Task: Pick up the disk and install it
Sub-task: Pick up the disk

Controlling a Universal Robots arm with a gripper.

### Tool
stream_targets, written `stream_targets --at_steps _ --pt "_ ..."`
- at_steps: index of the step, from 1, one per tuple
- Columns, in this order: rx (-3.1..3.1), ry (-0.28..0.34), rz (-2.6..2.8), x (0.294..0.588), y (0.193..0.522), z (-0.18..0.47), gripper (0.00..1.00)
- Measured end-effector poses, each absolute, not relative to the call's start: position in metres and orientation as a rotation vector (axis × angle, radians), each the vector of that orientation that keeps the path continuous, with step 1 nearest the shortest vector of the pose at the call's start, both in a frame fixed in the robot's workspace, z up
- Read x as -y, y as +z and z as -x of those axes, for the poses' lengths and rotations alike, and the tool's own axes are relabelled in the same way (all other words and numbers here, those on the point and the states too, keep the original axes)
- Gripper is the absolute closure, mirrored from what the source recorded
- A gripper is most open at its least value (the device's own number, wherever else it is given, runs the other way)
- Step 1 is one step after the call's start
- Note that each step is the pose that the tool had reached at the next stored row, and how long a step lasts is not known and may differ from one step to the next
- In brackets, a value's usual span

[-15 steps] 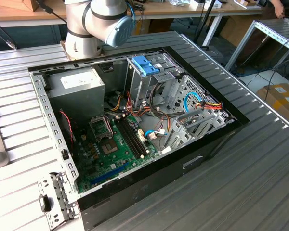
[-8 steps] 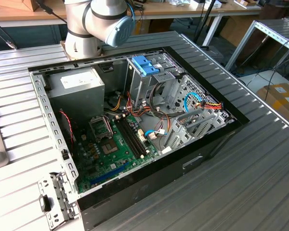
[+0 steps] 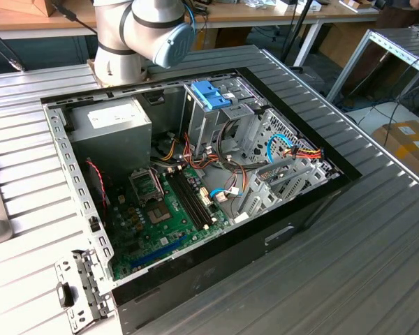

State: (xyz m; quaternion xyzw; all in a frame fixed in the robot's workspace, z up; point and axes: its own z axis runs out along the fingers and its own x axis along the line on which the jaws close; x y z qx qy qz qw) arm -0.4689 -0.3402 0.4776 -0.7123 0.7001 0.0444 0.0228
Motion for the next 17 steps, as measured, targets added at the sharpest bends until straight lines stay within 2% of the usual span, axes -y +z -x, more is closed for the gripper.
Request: stream_targets --at_steps 17 --pt "-2.168 0.138 2.206 0.3405 0.4776 0.4611 0.63"
